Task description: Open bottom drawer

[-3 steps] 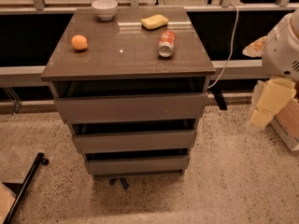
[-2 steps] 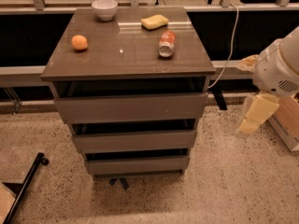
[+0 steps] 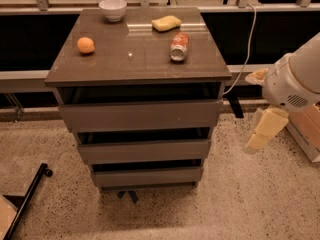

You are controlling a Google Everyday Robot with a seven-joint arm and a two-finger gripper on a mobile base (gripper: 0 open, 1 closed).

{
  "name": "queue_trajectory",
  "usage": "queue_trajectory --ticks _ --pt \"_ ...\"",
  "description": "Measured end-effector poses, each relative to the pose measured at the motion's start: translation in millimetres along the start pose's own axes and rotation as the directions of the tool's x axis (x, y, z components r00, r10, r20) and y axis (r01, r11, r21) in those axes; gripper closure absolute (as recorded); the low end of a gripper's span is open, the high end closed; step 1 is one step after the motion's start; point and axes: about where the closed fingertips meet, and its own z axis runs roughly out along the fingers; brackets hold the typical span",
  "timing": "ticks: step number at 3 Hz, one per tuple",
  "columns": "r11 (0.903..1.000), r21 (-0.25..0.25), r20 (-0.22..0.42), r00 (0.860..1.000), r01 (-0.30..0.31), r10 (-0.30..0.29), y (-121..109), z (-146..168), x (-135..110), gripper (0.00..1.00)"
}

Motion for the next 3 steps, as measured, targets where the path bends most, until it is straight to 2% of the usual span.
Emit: queue_trajectory --ticks 1,2,3 --pt "0.9985 -0.047 0.075 0.997 -0.028 0.031 17.7 38.4 9.0 0.0" --pt "0.9963 -0.058 0.21 0.975 -0.064 0.075 24.0 101.4 23.2 0.0" --pt "0.9947 -0.064 0.266 0.959 -0.081 0.095 21.1 149.0 31.7 0.0"
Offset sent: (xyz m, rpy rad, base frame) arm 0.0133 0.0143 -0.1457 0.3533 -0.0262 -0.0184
